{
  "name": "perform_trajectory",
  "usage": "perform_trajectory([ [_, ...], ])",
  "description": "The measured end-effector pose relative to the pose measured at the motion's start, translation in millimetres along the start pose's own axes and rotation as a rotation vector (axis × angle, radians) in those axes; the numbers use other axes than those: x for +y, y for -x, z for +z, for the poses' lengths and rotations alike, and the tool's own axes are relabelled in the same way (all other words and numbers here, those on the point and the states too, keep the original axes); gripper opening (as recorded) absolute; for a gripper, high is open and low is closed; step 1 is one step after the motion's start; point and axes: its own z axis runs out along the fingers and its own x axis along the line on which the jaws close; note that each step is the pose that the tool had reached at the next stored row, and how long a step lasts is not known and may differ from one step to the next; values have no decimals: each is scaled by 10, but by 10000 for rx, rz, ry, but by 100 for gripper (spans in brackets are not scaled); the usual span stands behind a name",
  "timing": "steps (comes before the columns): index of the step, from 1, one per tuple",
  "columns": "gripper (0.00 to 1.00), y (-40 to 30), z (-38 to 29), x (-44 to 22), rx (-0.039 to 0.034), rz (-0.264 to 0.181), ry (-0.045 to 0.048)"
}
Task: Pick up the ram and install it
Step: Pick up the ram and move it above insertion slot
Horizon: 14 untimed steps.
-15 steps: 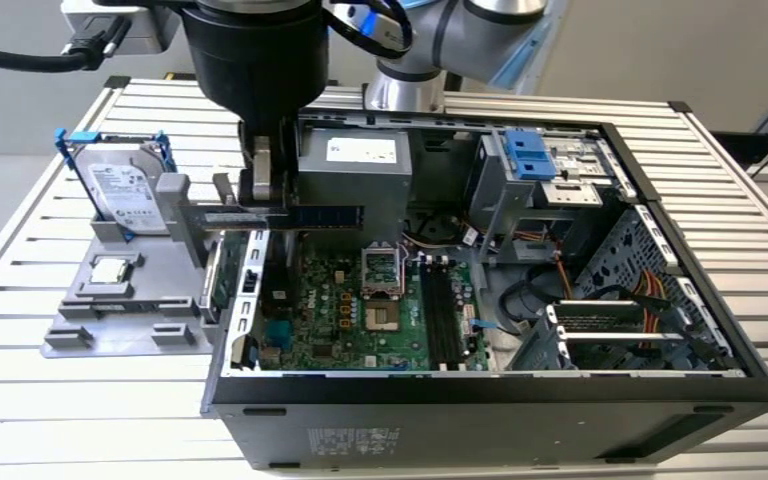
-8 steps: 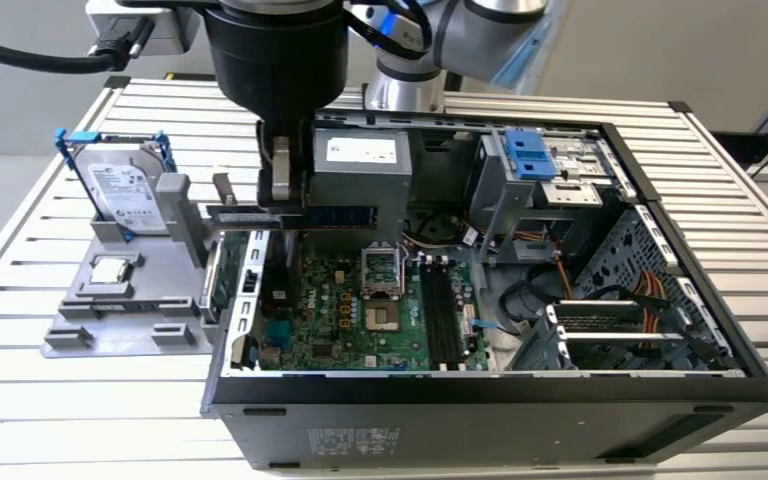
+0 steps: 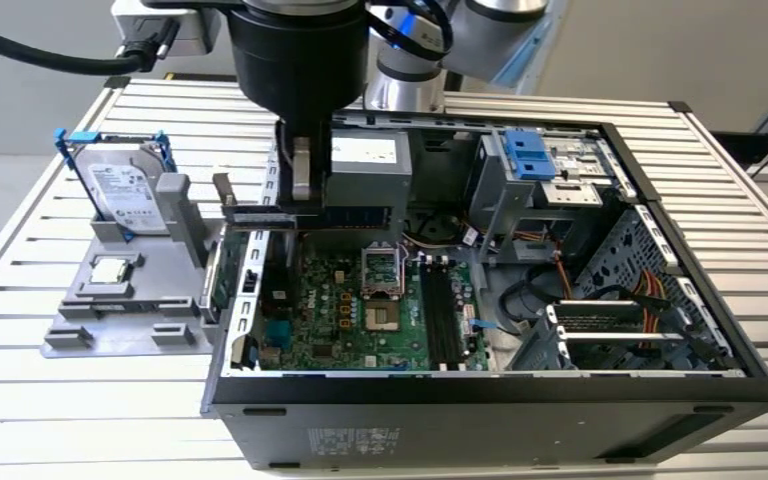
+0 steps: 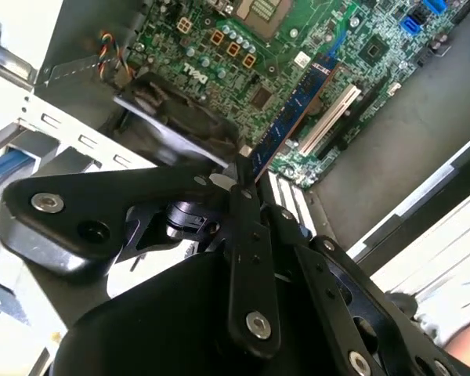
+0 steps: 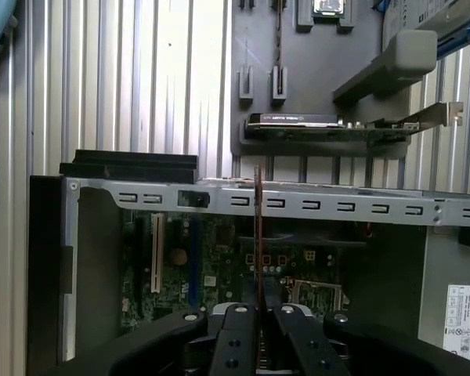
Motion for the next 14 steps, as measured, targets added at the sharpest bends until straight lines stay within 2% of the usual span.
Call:
perform_trajectory([
  [14,0,-5,-3,-190,0,0,0],
])
